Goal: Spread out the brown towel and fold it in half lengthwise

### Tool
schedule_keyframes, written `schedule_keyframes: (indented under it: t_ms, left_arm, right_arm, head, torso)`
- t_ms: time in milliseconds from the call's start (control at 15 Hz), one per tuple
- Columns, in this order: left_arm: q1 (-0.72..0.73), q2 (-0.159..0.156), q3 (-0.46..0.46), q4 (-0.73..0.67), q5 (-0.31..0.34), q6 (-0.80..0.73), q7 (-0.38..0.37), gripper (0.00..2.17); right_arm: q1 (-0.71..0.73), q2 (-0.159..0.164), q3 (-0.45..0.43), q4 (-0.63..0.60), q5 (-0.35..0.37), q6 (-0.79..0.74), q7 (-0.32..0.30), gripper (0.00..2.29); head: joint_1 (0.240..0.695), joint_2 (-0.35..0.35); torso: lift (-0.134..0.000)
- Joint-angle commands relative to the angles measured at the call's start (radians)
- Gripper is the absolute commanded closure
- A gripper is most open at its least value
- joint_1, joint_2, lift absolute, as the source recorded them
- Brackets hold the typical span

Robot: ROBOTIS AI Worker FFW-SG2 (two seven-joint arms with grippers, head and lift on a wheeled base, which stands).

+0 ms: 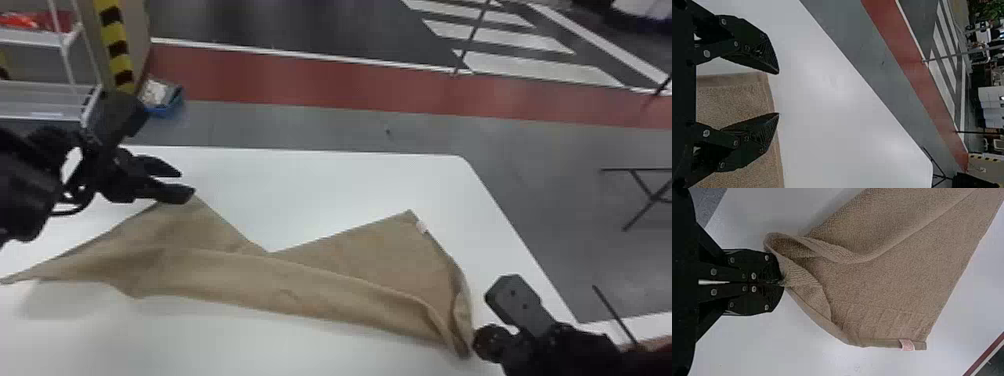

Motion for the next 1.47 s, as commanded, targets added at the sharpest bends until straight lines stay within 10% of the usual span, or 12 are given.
schedule_keyframes:
  t_ms: [0, 1400]
  left_arm:
    - [-0.006, -0.009, -0.025, 0.036, -0.042, -0.053, 0.021, 0.60]
    - [-0.012, -0.021, -0.049, 0.148, -0.072, -0.093, 0.099, 0.73]
  right_arm:
    - [0.014, -0.002, -0.009, -0.017, 0.000, 0.000, 0.001, 1.68]
    - [0.112, 0.049, -0.098, -0.095, 0.010, -0.089, 0.027, 1.68]
  head:
    - [0.695, -0.270]
    - [0.695, -0.253]
  torso:
    - [-0.123]
    - [-0.123]
